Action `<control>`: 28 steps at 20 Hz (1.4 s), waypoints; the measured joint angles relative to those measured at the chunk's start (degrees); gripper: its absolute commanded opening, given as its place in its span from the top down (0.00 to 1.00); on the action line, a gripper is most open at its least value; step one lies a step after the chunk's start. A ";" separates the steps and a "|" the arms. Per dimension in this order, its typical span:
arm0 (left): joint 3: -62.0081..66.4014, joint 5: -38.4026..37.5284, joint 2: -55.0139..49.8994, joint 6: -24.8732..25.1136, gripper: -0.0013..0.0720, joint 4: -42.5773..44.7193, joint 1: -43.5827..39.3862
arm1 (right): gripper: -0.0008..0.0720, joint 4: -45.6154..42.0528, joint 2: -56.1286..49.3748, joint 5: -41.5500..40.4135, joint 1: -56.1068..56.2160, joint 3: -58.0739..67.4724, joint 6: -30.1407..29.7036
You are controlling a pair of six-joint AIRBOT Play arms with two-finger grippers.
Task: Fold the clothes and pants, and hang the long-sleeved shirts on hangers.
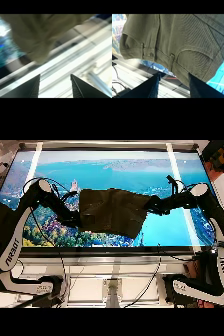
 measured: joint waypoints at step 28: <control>-0.02 14.40 16.90 4.15 0.58 2.25 12.68 | 0.43 16.68 11.89 -18.40 -0.04 -39.69 -2.62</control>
